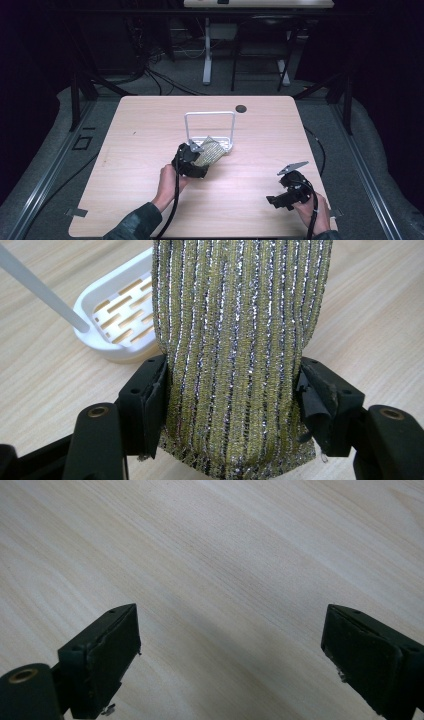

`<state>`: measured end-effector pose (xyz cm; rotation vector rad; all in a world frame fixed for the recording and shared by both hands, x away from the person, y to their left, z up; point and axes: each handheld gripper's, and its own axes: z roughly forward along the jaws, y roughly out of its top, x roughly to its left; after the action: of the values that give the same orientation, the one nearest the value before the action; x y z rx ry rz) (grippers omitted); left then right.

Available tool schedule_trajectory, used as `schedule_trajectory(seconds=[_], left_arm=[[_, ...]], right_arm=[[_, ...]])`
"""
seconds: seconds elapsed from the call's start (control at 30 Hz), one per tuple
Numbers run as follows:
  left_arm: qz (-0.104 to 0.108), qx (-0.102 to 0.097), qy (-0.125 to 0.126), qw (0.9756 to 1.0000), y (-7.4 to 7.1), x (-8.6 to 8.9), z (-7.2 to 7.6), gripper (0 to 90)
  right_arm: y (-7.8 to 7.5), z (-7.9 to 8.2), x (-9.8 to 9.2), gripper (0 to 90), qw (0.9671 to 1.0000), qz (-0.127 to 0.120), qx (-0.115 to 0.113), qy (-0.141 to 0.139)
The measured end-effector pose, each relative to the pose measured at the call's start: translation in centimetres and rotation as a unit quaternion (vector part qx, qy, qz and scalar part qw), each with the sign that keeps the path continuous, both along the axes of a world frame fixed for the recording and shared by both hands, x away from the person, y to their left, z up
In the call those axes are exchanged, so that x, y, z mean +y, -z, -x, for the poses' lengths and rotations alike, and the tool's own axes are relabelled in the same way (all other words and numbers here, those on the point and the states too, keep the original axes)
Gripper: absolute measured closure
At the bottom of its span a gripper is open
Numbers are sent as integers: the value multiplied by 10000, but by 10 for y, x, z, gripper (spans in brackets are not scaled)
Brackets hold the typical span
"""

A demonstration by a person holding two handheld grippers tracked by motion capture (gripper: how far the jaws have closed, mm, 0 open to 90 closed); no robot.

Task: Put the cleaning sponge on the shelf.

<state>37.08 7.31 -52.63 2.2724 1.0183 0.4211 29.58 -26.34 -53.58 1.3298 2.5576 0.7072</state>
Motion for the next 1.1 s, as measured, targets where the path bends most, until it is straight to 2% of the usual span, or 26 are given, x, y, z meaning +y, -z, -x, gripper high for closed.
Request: schedule_trajectory(seconds=[0.17, 0.5, 0.73, 0.87, 1.1], left_arm=[[-20, -74, -66, 9999, -1, 1, -2, 340], [-39, -101, -141, 9998, -2, -2, -16, 339], [-67, -125, -199, 9997, -3, -3, -22, 344], [-92, -137, -236, 9996, -3, -3, -25, 346], [-73, -191, -308, 9993, -4, -5, -30, 348]], right_arm=[[-1, 2, 1, 83, 10000, 32, -49, -21], [0, 2, 1, 85, 10000, 35, -43, -28], [0, 1, 1, 87, 10000, 74, -29, -26], [0, 2, 0, 87, 10000, -8, -74, 14], [0, 3, 2, 85, 10000, 60, -30, -51]])
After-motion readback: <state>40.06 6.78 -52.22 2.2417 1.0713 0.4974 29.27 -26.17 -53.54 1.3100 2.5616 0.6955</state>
